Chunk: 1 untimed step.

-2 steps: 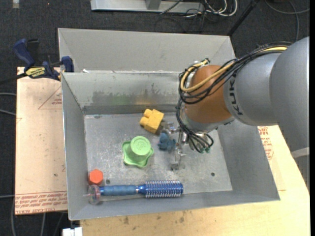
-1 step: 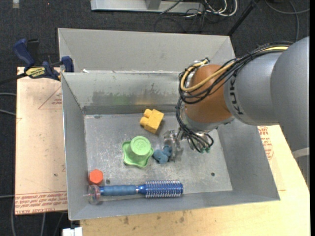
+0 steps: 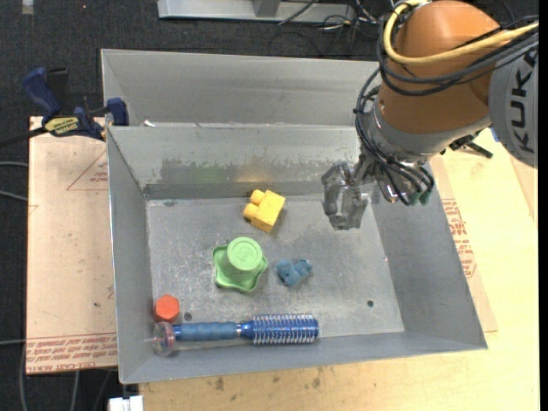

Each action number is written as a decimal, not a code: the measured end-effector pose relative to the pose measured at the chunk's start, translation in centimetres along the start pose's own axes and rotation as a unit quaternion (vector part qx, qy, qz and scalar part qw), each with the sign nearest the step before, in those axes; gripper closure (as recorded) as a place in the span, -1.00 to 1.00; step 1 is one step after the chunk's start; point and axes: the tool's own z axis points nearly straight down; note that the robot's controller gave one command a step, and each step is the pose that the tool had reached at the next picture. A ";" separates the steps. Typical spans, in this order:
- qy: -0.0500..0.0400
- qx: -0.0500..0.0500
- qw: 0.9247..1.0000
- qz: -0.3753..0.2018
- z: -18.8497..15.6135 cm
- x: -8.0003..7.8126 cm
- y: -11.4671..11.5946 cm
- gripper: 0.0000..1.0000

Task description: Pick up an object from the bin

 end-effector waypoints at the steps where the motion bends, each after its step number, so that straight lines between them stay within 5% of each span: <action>1: 0.005 -0.001 1.000 0.000 0.5 0.1 0.1 -1.00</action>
Offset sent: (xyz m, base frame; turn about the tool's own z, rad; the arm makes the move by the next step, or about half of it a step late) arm 0.0000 0.0000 0.0000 0.0000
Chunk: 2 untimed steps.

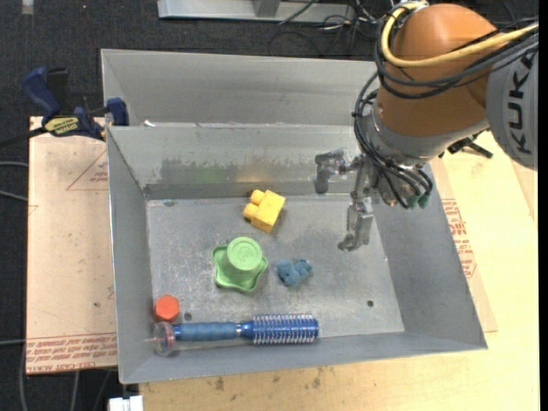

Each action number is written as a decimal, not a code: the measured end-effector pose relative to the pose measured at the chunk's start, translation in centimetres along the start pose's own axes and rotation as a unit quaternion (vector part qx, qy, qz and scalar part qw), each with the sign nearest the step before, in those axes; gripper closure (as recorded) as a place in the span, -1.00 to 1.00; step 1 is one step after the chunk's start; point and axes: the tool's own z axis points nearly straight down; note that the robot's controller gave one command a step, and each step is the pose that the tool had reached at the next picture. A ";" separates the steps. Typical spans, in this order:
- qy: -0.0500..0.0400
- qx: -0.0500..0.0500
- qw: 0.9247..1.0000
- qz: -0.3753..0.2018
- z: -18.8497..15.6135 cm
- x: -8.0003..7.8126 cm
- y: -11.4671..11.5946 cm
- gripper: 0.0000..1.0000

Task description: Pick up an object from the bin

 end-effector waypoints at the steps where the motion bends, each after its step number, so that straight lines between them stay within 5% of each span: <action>1: 0.006 -0.002 0.998 -0.068 19.6 6.3 2.8 -1.00; 2: -0.006 0.000 0.997 -0.078 21.0 7.2 3.5 -1.00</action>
Offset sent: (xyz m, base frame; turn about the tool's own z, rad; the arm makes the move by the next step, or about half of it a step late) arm -0.0636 0.0154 -0.1925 -0.1377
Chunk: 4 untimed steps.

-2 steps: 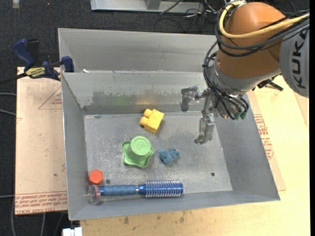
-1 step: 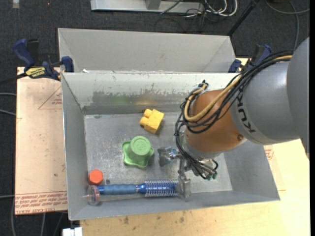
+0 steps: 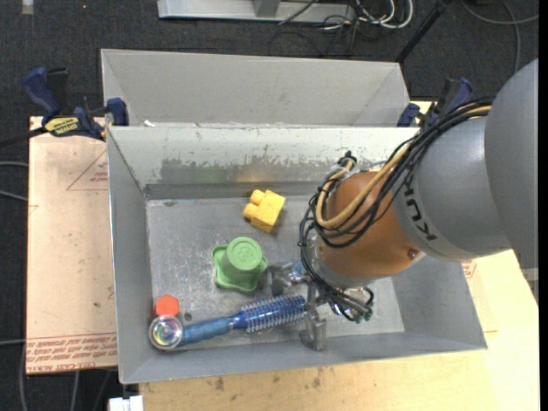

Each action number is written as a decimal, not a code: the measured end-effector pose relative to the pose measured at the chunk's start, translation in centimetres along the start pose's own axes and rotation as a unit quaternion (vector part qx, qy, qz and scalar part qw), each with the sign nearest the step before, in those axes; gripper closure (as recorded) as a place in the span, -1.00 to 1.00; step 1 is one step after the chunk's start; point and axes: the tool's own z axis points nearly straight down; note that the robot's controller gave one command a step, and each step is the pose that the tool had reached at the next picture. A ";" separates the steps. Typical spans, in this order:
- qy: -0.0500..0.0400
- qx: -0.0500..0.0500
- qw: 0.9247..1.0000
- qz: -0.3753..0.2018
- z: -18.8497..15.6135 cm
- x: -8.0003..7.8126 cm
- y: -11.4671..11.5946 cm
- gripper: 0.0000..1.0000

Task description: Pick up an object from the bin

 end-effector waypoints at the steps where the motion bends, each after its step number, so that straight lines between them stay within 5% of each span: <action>1: 0.006 -0.001 1.000 0.001 0.2 0.4 0.1 1.00; 2: 0.003 0.000 1.000 -0.013 -9.8 -1.6 -1.8 1.00; 3: 0.002 0.001 1.000 -0.006 -26.7 -4.4 -3.6 1.00; 4: 0.006 -0.001 1.000 -0.007 -26.2 -4.2 -3.5 -1.00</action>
Offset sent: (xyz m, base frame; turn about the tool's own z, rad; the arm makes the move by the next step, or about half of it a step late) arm 0.0000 0.0000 0.0000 0.0000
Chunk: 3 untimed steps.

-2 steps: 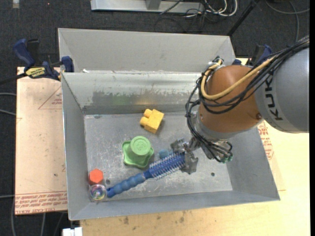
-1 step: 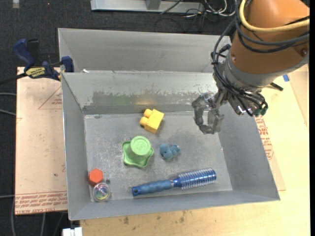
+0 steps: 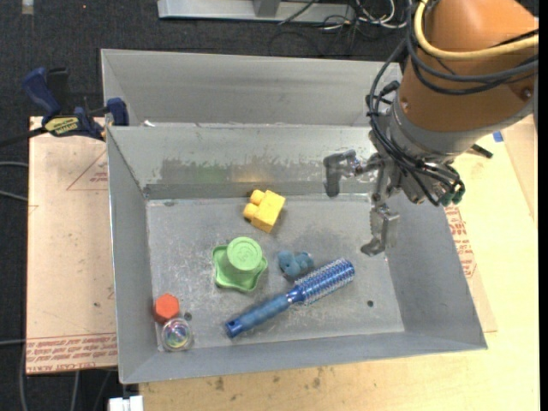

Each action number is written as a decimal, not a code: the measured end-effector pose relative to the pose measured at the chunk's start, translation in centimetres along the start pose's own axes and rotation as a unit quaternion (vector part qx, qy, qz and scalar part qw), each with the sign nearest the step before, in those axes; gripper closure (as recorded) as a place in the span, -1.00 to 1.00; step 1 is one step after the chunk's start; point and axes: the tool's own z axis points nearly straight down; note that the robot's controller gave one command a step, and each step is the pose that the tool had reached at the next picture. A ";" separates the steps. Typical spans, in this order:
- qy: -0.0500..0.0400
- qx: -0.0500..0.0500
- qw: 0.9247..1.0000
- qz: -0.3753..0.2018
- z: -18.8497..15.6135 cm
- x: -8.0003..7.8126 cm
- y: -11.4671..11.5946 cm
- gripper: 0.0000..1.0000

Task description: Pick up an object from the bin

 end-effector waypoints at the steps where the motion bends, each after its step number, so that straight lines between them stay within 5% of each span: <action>1: 0.006 -0.003 0.998 -0.065 20.5 3.2 0.4 -1.00; 2: -0.001 -0.001 1.000 -0.012 27.4 -1.0 -1.9 -1.00; 3: -0.002 0.000 1.000 -0.013 27.0 -1.1 -2.0 1.00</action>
Offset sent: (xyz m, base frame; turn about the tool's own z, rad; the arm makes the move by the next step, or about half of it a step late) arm -0.0284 -0.0079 -0.2006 -0.1327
